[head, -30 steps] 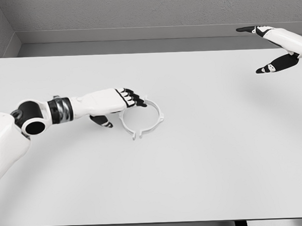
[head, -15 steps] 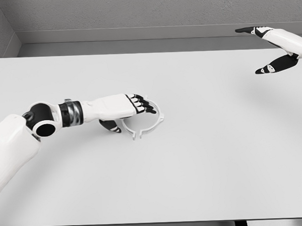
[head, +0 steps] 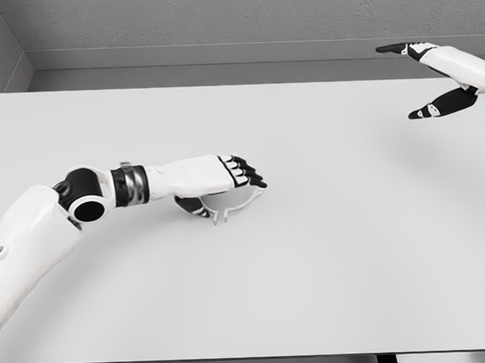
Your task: Assemble PVC drainage pipe clamps
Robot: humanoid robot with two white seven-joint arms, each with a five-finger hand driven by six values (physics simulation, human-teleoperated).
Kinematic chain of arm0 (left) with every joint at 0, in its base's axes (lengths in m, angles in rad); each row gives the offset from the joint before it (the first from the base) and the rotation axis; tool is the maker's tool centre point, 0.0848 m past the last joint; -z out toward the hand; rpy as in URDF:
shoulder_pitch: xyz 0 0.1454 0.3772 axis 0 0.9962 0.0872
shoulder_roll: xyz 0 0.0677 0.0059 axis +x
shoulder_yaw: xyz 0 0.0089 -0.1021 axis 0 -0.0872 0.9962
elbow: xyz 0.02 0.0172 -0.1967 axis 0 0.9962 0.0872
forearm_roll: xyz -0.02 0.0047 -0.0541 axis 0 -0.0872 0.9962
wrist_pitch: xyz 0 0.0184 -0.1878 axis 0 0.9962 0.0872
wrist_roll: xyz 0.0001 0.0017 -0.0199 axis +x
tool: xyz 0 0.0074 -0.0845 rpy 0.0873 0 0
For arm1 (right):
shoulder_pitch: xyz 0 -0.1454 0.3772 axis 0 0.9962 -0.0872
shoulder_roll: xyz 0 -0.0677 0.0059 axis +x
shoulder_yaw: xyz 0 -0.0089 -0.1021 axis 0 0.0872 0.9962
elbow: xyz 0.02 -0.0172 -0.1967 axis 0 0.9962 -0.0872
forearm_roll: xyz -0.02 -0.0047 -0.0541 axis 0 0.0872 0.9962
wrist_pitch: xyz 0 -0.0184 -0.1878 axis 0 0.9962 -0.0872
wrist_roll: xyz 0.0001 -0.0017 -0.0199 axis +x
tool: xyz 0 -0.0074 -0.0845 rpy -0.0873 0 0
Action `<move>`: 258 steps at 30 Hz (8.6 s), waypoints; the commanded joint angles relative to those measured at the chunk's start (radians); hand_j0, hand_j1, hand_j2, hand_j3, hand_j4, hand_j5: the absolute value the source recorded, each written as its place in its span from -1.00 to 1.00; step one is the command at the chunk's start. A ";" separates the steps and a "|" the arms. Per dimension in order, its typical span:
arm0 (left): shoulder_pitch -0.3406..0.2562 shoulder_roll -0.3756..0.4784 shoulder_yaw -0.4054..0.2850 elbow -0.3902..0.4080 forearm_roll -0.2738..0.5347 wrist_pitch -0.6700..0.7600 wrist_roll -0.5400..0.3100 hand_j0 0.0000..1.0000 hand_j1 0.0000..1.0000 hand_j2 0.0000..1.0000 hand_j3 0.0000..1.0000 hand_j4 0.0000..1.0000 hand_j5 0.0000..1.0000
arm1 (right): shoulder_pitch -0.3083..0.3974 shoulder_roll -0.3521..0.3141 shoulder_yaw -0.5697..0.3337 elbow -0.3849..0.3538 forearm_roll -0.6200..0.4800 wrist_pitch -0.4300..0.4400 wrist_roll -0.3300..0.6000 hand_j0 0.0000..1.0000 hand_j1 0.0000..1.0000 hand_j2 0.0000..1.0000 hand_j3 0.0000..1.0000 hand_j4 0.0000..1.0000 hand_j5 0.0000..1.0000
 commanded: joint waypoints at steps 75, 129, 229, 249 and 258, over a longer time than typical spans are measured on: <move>-0.069 0.112 0.132 0.362 0.399 0.002 0.002 1.00 1.00 1.00 1.00 1.00 1.00 | 0.029 -0.020 -0.004 -0.065 -0.008 0.003 -0.001 1.00 1.00 1.00 1.00 1.00 1.00; -0.402 -0.444 -0.116 0.653 -0.305 0.207 0.056 1.00 1.00 1.00 1.00 1.00 1.00 | 0.060 -0.032 -0.005 -0.150 -0.008 0.003 -0.001 1.00 1.00 1.00 1.00 1.00 1.00; -0.097 0.175 0.163 0.190 0.289 0.002 -0.007 1.00 1.00 1.00 1.00 1.00 1.00 | 0.127 0.210 0.214 -0.498 0.082 0.003 -0.001 1.00 1.00 1.00 1.00 1.00 1.00; -0.089 0.176 0.167 0.201 0.298 0.002 -0.006 1.00 1.00 1.00 1.00 1.00 1.00 | 0.103 0.353 0.251 -0.295 0.237 0.003 -0.001 1.00 1.00 1.00 1.00 1.00 1.00; -0.075 0.181 0.190 0.201 0.298 0.002 -0.006 1.00 1.00 1.00 1.00 1.00 1.00 | 0.091 0.385 0.262 -0.210 0.325 0.003 -0.001 1.00 1.00 1.00 1.00 1.00 1.00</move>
